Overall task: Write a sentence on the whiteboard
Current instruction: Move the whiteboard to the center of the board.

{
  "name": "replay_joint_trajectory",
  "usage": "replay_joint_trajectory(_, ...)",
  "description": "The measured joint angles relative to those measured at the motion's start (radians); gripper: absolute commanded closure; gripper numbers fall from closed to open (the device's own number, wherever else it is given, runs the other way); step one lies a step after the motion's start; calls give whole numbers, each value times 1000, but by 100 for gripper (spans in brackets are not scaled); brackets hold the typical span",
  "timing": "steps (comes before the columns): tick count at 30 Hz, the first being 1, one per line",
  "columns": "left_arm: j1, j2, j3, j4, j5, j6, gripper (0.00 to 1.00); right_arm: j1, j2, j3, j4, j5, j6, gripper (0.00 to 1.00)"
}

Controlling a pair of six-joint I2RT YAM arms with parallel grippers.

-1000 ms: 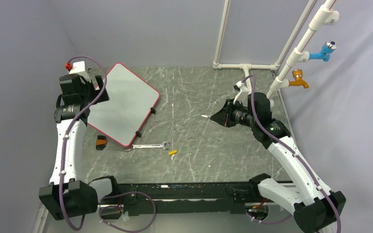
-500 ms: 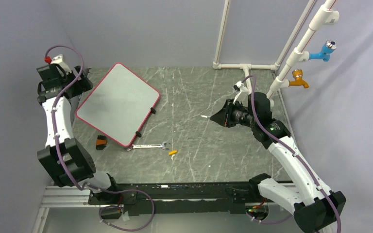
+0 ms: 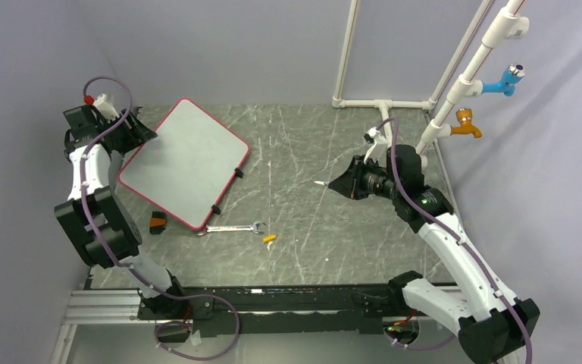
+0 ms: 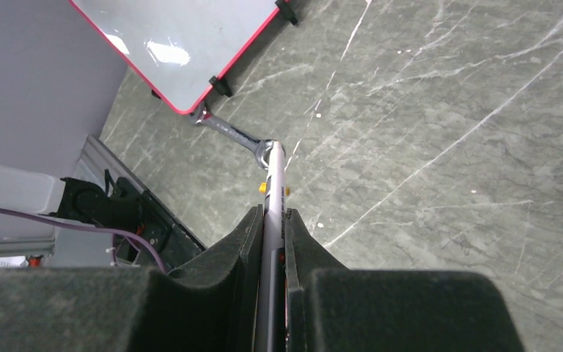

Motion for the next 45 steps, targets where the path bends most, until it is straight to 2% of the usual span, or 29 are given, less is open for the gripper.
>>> replay_joint_trajectory(7, 0, 5, -3, 28, 55, -2, 53, 0, -3, 0, -16, 2, -9, 100)
replay_joint_trajectory(15, -11, -14, -87, 134, 54, -2, 58, 0, -11, 0, -21, 2, -11, 100)
replay_joint_trajectory(25, -120, -41, -176, 174, 49, -12, 58, 0, -16, 0, -24, 16, -17, 100)
replay_joint_trajectory(33, -275, -46, -177, 178, 22, -21, 58, 0, -27, 0, -29, 18, -20, 100)
replay_joint_trajectory(37, -366, -11, -132, 155, 23, -3, 59, 0, -31, 0, -34, 24, -28, 100)
replay_joint_trajectory(45, -499, 166, 102, 48, 69, 106, 59, 0, -51, 0, -66, 44, -43, 100)
